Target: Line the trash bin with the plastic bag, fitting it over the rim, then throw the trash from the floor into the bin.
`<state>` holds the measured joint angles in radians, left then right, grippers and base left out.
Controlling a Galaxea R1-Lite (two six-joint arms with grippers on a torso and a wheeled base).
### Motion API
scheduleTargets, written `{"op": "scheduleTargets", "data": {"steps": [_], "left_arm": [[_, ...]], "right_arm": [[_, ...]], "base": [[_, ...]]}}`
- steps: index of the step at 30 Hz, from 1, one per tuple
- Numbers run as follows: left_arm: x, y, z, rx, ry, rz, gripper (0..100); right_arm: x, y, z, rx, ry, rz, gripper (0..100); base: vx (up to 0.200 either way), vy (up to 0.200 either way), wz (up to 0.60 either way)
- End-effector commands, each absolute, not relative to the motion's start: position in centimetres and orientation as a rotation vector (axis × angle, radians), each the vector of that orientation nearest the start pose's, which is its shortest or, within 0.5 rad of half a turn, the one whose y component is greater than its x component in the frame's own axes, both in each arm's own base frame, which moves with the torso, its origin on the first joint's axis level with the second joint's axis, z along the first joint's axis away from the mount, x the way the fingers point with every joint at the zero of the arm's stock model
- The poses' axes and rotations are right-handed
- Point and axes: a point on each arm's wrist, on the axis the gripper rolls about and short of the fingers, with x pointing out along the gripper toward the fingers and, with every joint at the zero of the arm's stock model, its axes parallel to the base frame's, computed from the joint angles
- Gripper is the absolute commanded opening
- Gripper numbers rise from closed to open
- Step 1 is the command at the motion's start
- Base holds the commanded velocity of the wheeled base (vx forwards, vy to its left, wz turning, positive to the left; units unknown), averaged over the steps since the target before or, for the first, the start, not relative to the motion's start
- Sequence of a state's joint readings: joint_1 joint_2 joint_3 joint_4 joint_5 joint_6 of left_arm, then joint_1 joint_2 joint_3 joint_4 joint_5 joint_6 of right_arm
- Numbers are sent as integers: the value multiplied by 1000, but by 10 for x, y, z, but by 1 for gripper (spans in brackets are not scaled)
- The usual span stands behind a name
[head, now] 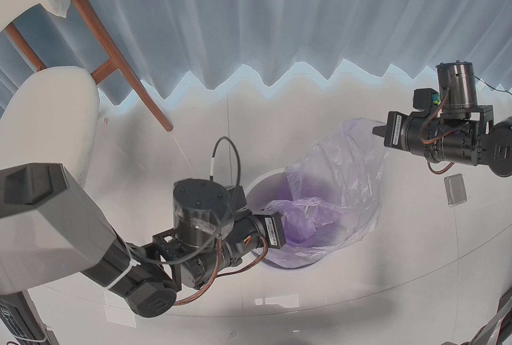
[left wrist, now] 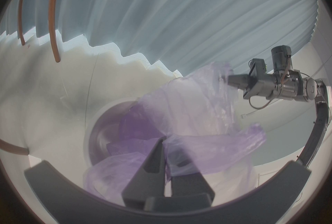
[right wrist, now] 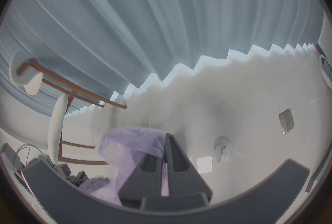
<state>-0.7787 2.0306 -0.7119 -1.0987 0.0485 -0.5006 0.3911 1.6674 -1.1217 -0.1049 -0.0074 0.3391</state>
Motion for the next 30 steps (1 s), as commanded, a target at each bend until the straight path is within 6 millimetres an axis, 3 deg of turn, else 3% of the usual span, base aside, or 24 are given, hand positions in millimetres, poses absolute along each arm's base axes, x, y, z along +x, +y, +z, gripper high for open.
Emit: {"op": "scheduleTargets", "data": {"steps": [1,3,4,9,12,16,24,25,30], "left_arm": [[258,-250,121,-406,338,-661,0],[258,-249,121,-406,338,-661,0],[252,-244,115,-392,364,-652,0],[242,-230,93,-348,439,-619,0],[242,-229,91,-351,437,-608,0],[247,-230,72,-334,472,-576,0],[258,-235,58,-345,470,-566,0],[274,-235,61,-399,432,-541,0],[293,-242,82,-572,388,-524,0]], "right_arm": [[307,126,197,224,615,311,0],[308,127,195,224,620,310,0],[311,130,179,215,669,306,0],[308,132,147,200,751,319,0],[310,132,136,204,749,323,0],[315,130,117,213,755,310,0],[323,114,116,243,745,272,0],[331,101,121,303,730,266,0],[345,84,140,408,684,283,0]], "base": [[0,0,0],[0,0,0],[0,0,0],[0,0,0],[0,0,0],[0,0,0],[0,0,0],[0,0,0],[0,0,0]]}}
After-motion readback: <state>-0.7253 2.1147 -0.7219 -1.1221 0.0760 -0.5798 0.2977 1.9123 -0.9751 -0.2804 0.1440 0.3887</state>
